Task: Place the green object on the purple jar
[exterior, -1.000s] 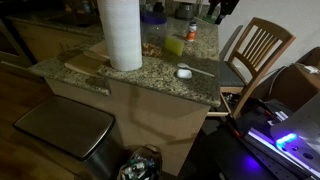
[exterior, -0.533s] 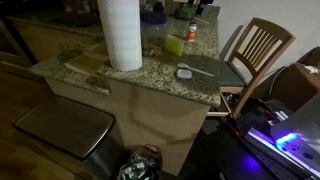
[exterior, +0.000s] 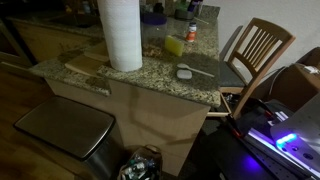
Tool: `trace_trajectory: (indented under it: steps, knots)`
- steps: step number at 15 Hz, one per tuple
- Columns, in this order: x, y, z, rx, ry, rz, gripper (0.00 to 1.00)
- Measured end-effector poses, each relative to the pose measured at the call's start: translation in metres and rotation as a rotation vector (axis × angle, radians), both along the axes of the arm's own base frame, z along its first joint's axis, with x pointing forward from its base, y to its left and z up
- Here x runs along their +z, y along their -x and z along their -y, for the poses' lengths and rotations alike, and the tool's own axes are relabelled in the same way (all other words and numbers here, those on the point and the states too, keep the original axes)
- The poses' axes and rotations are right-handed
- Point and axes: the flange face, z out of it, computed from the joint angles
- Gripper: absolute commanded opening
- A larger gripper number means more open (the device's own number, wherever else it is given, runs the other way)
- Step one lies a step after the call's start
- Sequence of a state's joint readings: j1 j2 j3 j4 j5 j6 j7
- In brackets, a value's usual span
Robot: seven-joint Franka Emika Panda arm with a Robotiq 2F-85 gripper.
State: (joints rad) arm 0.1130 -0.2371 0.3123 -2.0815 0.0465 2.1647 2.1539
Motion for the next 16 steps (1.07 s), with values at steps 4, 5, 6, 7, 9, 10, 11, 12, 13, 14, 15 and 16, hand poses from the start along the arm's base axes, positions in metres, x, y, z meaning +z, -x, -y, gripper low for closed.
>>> trace_trajectory:
  steps: [4,5,6,7,9,10,11,12,13,14,15,16]
  knots:
    - [0.008,-0.045,-0.034,-0.103,-0.018,0.059,0.78]
    - [0.005,-0.055,-0.04,-0.125,-0.027,0.056,0.78]
    - [0.002,-0.063,-0.045,-0.136,-0.035,0.051,0.53]
    - [-0.001,-0.068,-0.048,-0.14,-0.04,0.047,0.53]
    - [-0.004,-0.07,-0.048,-0.142,-0.039,0.039,0.53]
    - [-0.006,-0.071,-0.047,-0.144,-0.037,0.037,0.53]
    - [-0.007,-0.072,-0.046,-0.146,-0.037,0.034,0.53]
    - [-0.01,-0.073,-0.047,-0.146,-0.037,0.029,0.53]
    - [-0.012,-0.073,-0.049,-0.142,-0.037,0.024,0.53]
    - [-0.015,-0.074,-0.054,-0.135,-0.038,0.02,0.53]
    - [-0.018,-0.075,-0.06,-0.128,-0.04,0.014,0.53]
    - [-0.022,-0.076,-0.066,-0.122,-0.042,0.007,0.53]
